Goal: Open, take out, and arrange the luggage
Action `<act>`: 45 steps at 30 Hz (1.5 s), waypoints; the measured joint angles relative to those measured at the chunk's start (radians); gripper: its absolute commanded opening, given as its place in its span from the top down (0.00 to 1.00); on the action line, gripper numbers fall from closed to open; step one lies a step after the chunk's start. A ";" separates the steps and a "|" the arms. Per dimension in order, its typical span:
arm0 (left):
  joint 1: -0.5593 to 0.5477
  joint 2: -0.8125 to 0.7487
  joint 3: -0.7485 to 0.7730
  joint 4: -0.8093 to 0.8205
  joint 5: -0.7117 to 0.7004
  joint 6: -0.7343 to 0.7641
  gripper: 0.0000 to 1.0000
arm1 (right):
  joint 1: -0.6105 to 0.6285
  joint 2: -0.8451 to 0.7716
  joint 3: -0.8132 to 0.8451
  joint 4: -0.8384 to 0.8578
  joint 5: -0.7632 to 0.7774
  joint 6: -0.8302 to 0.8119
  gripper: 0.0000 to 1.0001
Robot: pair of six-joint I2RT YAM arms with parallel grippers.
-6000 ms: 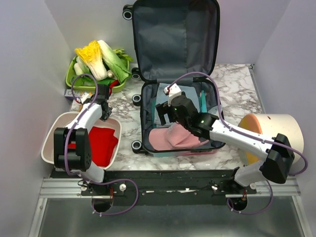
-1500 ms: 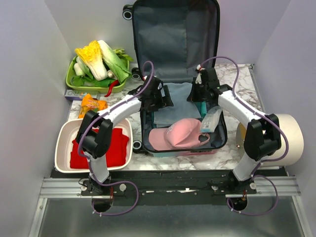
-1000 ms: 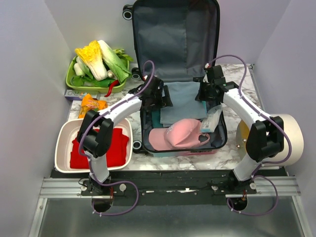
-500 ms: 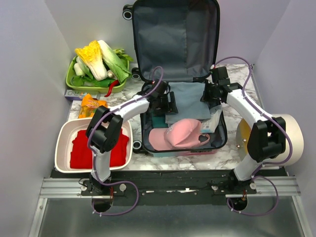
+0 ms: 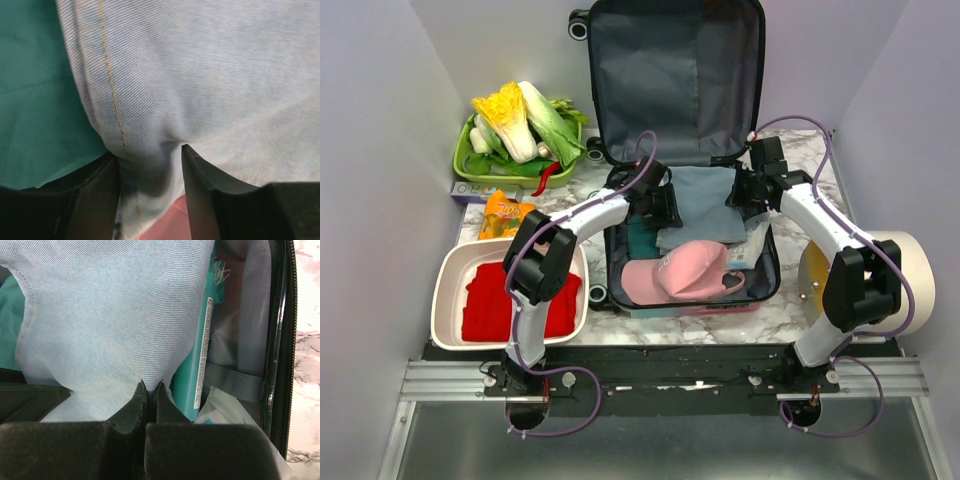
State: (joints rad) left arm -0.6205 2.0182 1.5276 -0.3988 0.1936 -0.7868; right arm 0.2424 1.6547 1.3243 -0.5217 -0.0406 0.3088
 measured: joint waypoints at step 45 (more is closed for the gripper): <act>0.177 -1.057 -0.188 -0.477 -0.682 -0.044 1.00 | 0.734 0.138 0.599 0.169 -0.059 0.121 0.99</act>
State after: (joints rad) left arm -0.4431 0.9615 1.3396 -0.8757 -0.4889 -0.8310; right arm 0.9760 1.7927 1.9232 -0.3527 -0.0994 0.4301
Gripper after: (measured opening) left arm 0.026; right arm 0.032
